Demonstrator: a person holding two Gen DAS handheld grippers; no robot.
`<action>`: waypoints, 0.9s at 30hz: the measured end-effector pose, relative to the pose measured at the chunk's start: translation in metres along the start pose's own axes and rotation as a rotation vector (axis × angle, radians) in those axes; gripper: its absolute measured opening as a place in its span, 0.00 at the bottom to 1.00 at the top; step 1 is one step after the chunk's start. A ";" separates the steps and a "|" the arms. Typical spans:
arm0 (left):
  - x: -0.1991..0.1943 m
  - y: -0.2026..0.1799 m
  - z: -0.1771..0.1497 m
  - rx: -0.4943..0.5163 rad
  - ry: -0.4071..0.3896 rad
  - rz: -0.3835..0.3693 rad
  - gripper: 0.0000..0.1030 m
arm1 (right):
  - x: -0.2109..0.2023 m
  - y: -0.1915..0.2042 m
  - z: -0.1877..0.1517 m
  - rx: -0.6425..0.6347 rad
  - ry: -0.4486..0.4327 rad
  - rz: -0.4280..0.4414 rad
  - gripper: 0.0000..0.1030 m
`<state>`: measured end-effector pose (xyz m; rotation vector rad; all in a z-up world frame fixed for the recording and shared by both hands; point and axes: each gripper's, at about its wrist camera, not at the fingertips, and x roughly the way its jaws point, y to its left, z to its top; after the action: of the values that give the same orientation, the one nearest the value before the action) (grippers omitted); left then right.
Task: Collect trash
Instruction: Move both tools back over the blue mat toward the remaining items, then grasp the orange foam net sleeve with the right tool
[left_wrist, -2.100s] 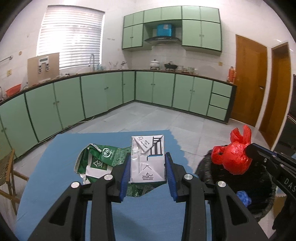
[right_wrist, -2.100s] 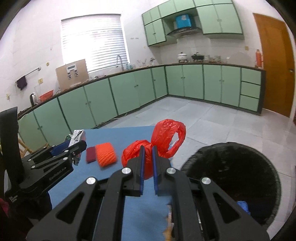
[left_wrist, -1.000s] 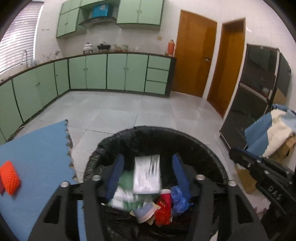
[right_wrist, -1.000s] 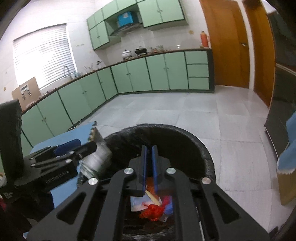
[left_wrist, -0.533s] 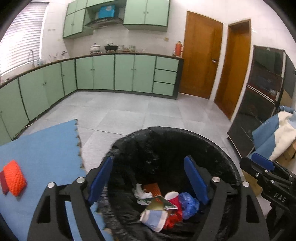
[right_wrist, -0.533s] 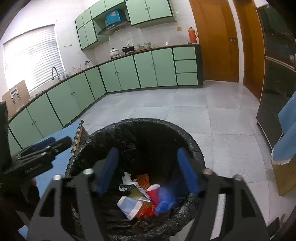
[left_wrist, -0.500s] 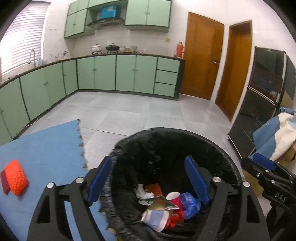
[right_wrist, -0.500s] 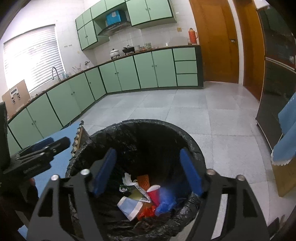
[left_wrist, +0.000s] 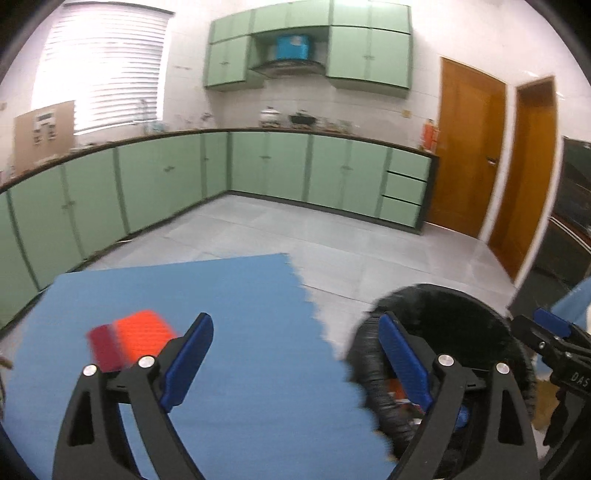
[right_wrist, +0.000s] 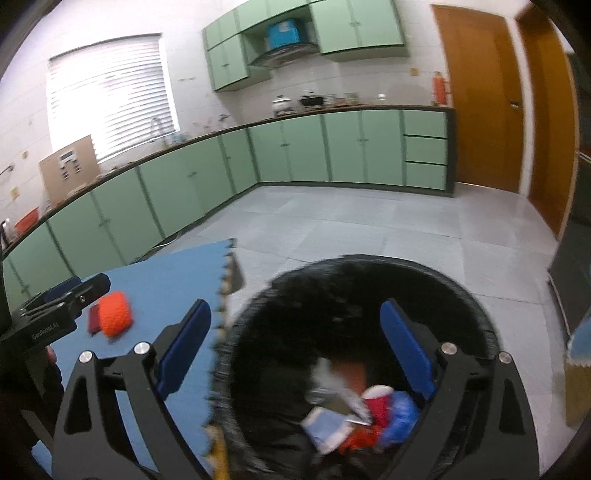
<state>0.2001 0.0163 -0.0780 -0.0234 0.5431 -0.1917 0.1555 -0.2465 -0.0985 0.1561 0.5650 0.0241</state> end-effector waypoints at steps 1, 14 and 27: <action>-0.003 0.011 0.000 -0.008 -0.002 0.019 0.86 | 0.004 0.011 0.001 -0.011 0.001 0.017 0.88; -0.022 0.151 -0.023 -0.107 -0.001 0.275 0.86 | 0.054 0.150 0.008 -0.146 0.033 0.186 0.88; -0.008 0.215 -0.048 -0.167 0.046 0.378 0.86 | 0.120 0.245 -0.008 -0.244 0.104 0.270 0.88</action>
<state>0.2065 0.2300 -0.1306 -0.0779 0.5983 0.2222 0.2573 0.0043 -0.1309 -0.0074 0.6369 0.3642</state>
